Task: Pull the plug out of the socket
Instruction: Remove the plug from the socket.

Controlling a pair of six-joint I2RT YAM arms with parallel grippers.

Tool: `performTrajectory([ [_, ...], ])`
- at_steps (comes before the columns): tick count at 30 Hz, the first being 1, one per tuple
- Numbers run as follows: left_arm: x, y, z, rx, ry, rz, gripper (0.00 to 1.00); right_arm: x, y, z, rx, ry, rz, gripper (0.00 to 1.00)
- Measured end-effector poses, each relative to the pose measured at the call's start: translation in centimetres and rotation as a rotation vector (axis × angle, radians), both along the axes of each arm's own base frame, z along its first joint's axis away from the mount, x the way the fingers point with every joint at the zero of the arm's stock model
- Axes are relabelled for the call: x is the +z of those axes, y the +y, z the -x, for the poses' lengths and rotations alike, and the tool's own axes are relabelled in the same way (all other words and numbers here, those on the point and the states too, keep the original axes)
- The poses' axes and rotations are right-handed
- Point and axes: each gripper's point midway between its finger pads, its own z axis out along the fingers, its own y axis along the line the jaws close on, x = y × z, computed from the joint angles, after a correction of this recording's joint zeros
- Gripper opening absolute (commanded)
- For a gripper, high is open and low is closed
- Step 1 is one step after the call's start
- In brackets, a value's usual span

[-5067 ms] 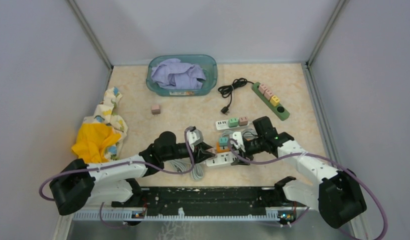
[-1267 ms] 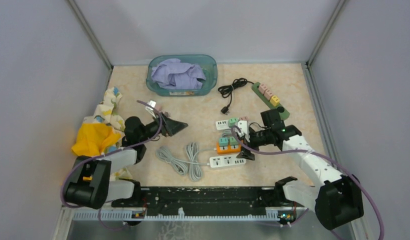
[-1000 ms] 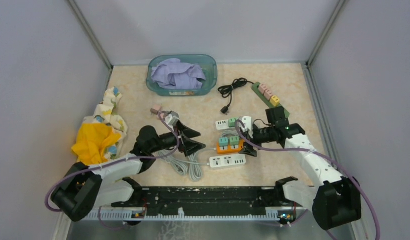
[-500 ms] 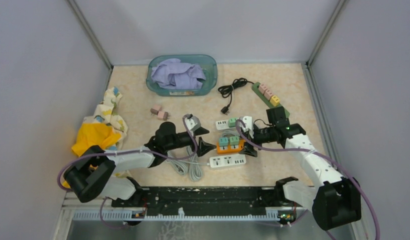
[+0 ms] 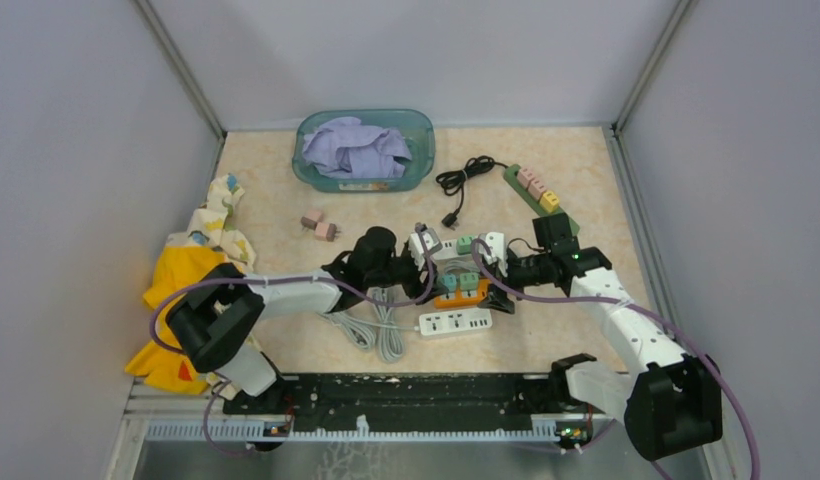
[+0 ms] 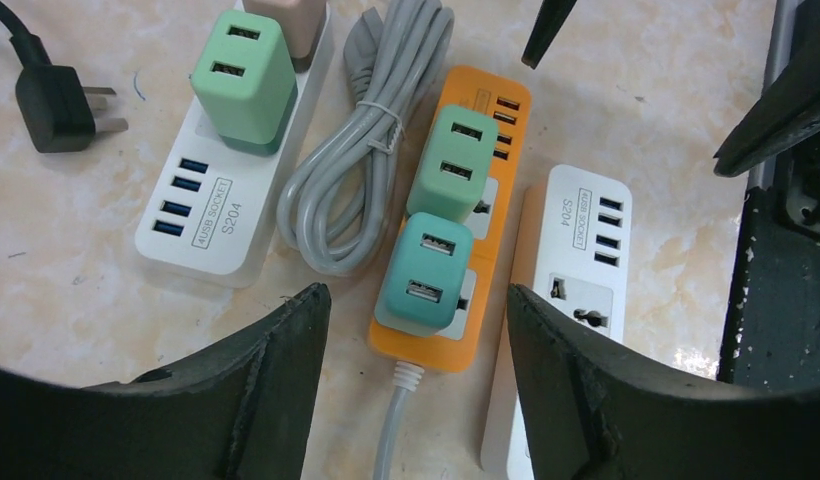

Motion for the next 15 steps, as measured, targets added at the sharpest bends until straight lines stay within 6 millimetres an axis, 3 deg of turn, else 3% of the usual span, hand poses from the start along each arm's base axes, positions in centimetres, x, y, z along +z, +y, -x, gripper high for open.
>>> performTrajectory([
  [15, -1.8, -1.6, -0.2, -0.119, -0.030, -0.086, 0.48, 0.0, 0.0, 0.0, 0.000, 0.000, 0.000, 0.72],
])
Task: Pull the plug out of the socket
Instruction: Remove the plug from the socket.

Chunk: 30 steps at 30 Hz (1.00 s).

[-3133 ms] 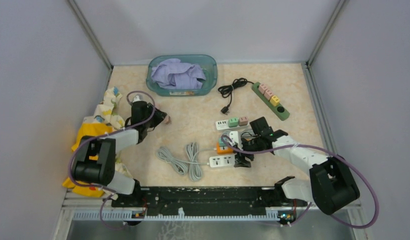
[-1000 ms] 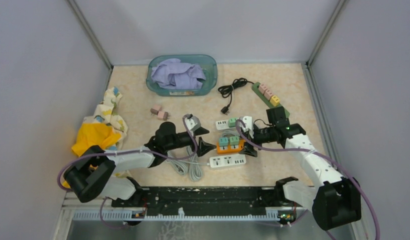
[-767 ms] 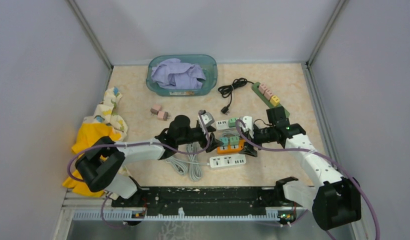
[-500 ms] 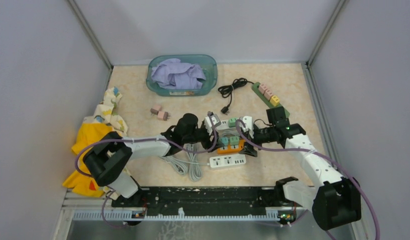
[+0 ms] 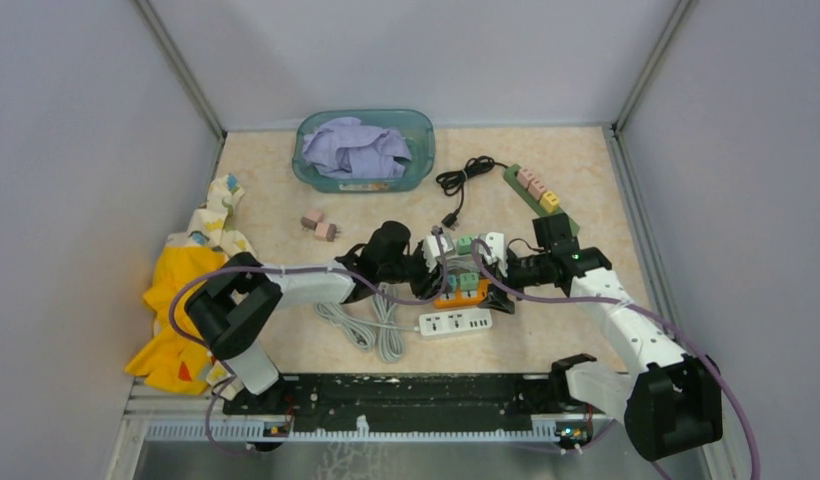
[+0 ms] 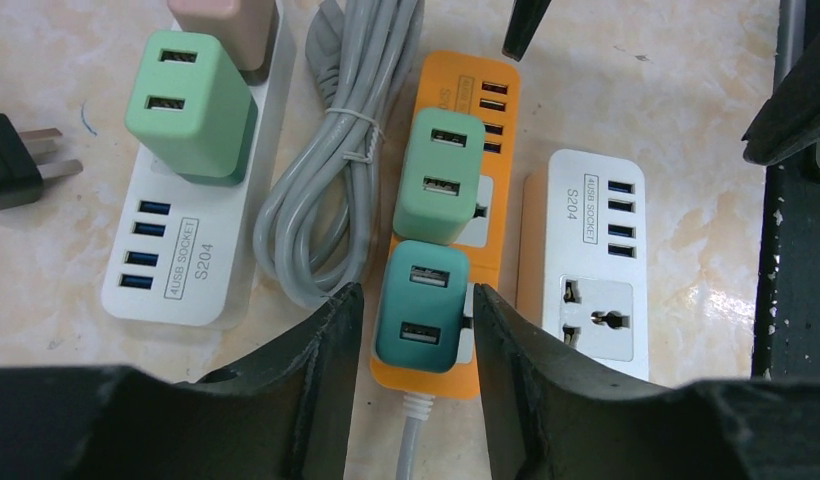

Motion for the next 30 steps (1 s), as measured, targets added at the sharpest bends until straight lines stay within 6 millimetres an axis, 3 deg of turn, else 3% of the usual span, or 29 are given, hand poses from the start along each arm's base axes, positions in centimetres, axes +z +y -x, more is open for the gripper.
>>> performTrajectory([
  [7, -0.4, -0.7, 0.1, -0.045, -0.003, -0.006, 0.32, 0.0, 0.0, 0.0, 0.000, 0.000, 0.000, 0.71],
  [13, -0.4, -1.0, 0.2, -0.067, -0.014, -0.003, 0.01, 0.0, 0.0, 0.0, 0.000, 0.000, 0.000, 0.71],
  [20, -0.2, -1.0, 0.3, -0.080, -0.029, 0.003, 0.00, 0.0, 0.0, 0.0, -0.002, 0.000, 0.001, 0.71],
  [30, 1.3, 1.0, 1.9, -0.086, -0.093, 0.050, 0.00, -0.1, -0.3, -0.4, -0.029, 0.004, 0.010, 0.76],
])
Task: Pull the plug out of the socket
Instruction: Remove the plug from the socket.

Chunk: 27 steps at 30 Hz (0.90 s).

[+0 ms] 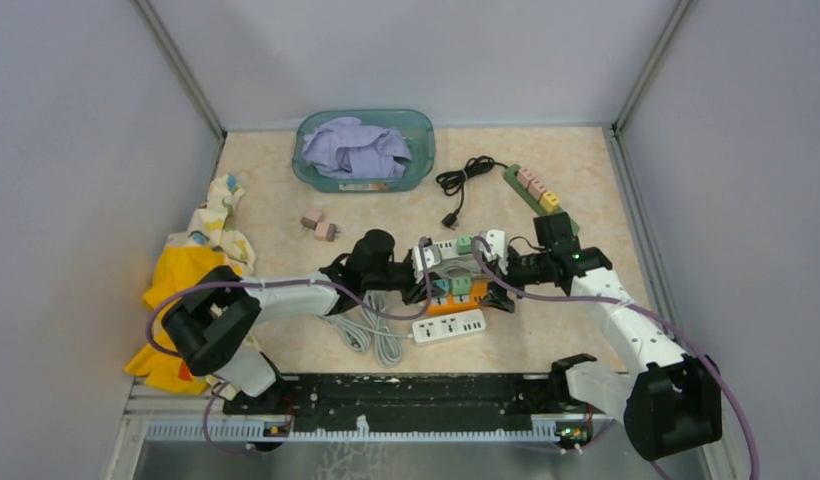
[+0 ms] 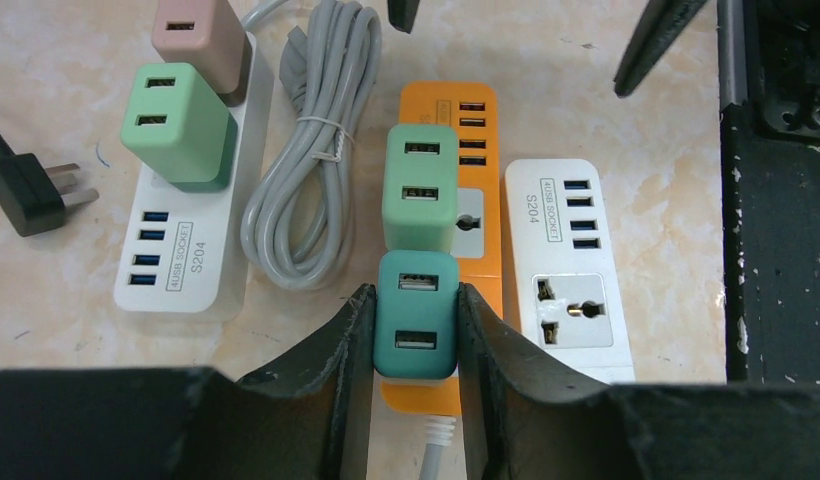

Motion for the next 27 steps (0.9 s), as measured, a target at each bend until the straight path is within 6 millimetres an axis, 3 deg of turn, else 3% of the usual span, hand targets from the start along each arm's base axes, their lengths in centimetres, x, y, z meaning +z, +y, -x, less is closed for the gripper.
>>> performTrajectory([
  [10, 1.6, 1.8, 1.1, -0.010, -0.083, 0.033, 0.00, -0.3, -0.1, -1.1, 0.002, -0.067, 0.012, 0.78],
  [16, 3.3, 2.5, 2.2, -0.031, -0.115, 0.086, 0.00, -2.6, -0.4, 0.7, 0.082, -0.097, 0.019, 0.83],
  [27, 4.7, 3.1, 4.1, -0.074, -0.110, 0.156, 0.00, -2.0, 0.5, 1.8, 0.176, -0.139, -0.040, 0.87],
])
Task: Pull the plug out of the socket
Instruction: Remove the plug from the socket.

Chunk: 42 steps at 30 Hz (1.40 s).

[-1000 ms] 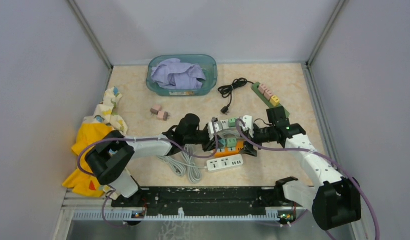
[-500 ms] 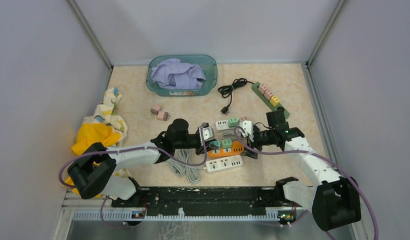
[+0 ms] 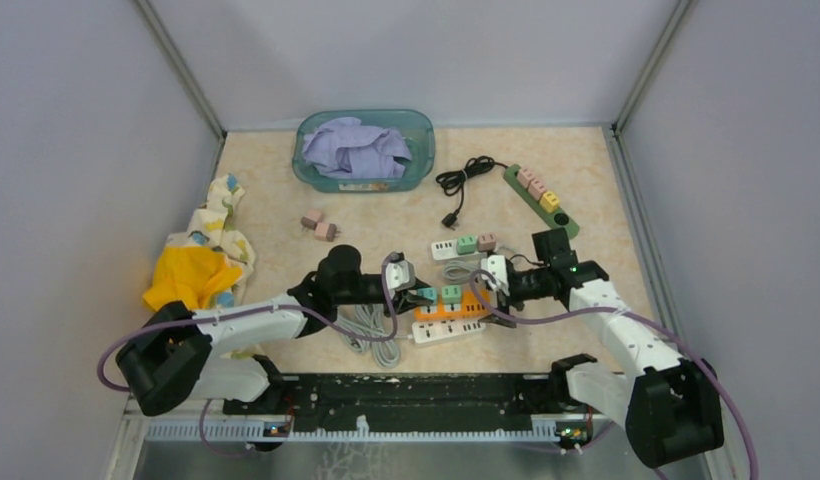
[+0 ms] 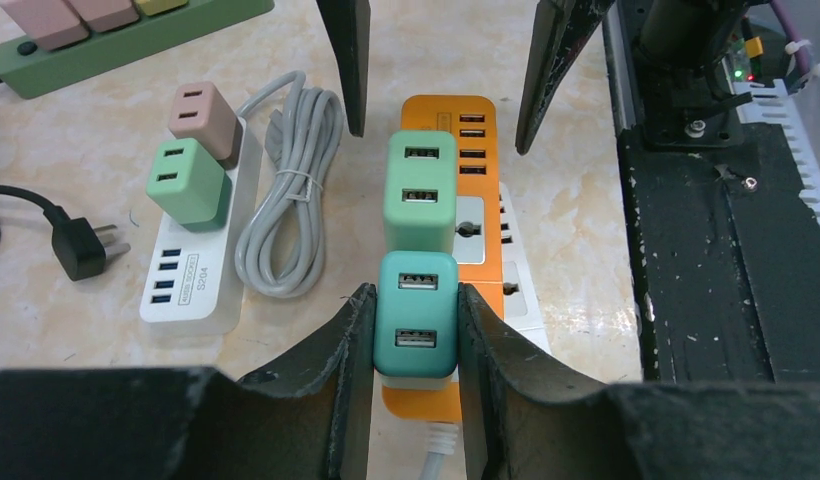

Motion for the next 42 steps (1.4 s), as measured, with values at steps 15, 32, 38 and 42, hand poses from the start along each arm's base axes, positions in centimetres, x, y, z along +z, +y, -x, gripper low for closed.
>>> performTrajectory([
  [15, 1.8, -0.6, 0.7, -0.030, 0.030, 0.078, 0.00, -0.3, 2.3, 1.7, 0.095, 0.045, -0.018, 0.79],
  [32, 1.1, -1.5, 0.8, -0.051, 0.074, 0.100, 0.00, -1.6, 3.9, 1.8, 0.076, 0.122, 0.025, 0.22],
  [38, 0.8, -1.6, 0.8, -0.047, 0.086, 0.098, 0.17, -2.0, 3.9, 1.7, 0.056, 0.143, 0.044, 0.00],
  [42, 0.6, -1.6, 0.7, -0.039, 0.093, 0.095, 0.42, -2.1, 3.8, 1.8, 0.052, 0.146, 0.052, 0.00],
])
